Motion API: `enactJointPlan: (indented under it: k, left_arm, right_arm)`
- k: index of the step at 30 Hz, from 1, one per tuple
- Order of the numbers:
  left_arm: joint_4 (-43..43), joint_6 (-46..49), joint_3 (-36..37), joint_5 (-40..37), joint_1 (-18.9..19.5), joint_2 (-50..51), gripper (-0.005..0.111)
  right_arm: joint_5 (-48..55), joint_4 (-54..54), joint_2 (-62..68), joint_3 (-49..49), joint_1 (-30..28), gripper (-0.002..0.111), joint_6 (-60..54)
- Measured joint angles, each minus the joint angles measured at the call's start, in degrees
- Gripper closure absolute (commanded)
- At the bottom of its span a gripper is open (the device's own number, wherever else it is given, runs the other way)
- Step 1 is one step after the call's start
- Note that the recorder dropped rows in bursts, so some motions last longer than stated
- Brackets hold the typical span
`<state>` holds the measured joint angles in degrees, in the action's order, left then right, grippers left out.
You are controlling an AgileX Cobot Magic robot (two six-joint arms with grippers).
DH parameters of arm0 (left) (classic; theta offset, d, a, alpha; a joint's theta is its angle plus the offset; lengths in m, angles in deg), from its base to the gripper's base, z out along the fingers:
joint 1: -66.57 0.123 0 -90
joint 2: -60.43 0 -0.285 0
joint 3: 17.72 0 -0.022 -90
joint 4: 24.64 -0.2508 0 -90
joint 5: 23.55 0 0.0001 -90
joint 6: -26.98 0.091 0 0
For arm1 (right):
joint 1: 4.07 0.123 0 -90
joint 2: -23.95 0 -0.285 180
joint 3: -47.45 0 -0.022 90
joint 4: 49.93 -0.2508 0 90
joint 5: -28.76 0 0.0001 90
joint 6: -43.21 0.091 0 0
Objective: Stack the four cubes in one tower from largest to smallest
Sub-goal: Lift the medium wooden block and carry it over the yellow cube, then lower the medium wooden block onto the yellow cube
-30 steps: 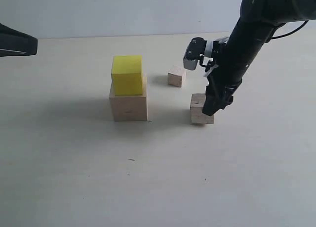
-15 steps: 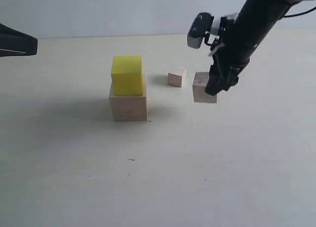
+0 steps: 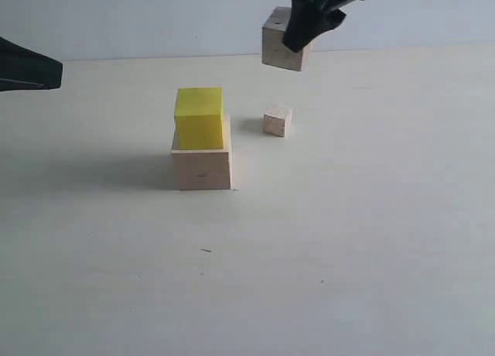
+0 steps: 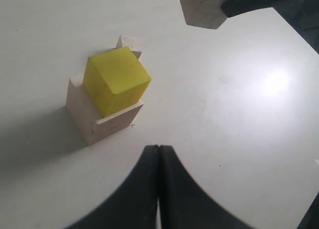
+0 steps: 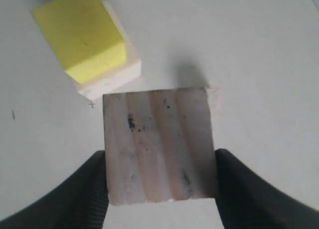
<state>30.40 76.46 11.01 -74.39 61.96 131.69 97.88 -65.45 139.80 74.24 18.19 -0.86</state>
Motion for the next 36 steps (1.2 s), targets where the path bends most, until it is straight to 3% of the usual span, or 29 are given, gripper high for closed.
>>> enactJointPlan:
  k: [6,18,36]
  left_arm:
    - [0.5,0.0,0.0,-0.9,0.0,0.0,0.107]
    - [0.8,0.0,0.0,-4.2,0.0,0.0,0.107]
    - [1.3,0.1,0.0,-4.8,0.0,0.0,0.107]
  right_arm:
    - [0.7,1.8,0.9,4.2,5.8,0.108,-4.3]
    - [1.1,-4.2,5.2,5.0,6.3,0.108,-23.1]
    - [1.1,-11.0,12.6,10.3,6.4,0.108,-23.7]
